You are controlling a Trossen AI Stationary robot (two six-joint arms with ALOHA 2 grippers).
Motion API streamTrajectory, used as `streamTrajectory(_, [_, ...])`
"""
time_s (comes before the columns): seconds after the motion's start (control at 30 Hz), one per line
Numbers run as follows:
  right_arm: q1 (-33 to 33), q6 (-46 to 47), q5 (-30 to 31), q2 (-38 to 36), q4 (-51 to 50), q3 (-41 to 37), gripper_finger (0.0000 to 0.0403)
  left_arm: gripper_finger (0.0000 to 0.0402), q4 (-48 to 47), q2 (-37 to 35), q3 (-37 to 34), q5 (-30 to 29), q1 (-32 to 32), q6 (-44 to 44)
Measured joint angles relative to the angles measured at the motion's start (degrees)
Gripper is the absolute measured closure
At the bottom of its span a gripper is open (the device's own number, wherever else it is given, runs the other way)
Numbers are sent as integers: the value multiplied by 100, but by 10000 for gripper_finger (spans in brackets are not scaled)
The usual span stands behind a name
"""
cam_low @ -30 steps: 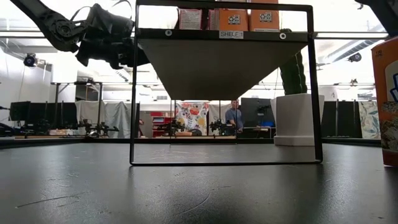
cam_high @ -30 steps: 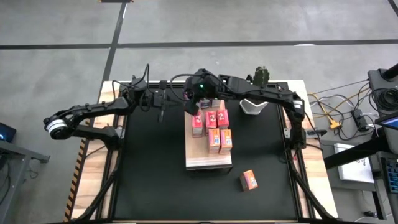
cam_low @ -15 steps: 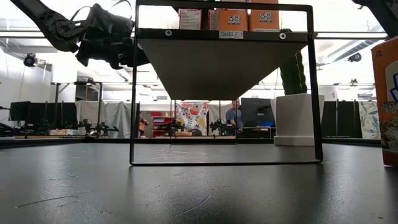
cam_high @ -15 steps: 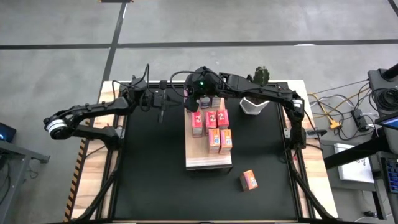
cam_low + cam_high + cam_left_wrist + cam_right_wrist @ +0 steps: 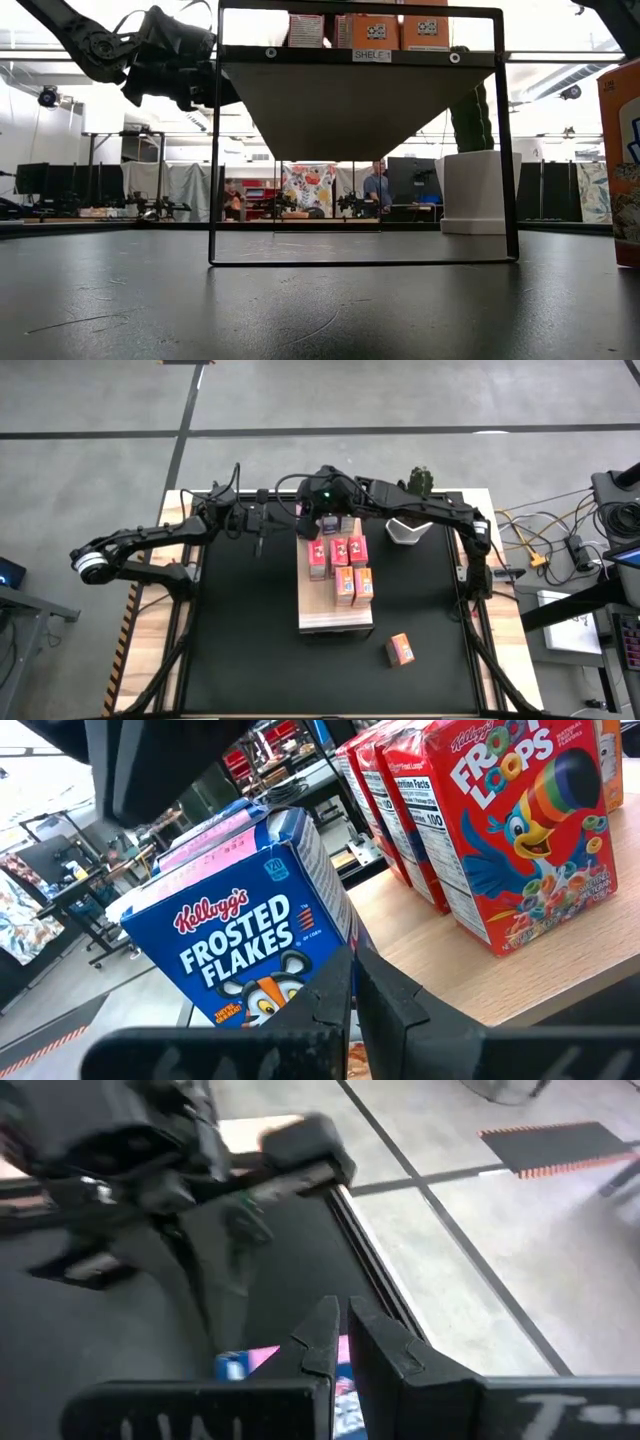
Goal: Stack cereal on shelf
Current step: Put the blue cereal box aligned with the other red cereal box on the shelf
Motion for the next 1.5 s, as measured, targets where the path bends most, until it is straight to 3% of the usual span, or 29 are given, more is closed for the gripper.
streamTrajectory(0.23, [217,-66,-1008,-4,-110,76,385,402,-2,0,1,0,2,-2])
streamTrajectory(0.33, [289,-59,-1123,-7,-279,59,385,402,-2,0,-1,-1,2,0])
streamTrajectory(0.73, [290,243,-677,-9,-799,-65,385,402,6,0,0,4,-2,-2])
streamTrajectory(1.5, [286,290,-394,-59,-1043,-53,385,402,49,17,1,15,-9,-44])
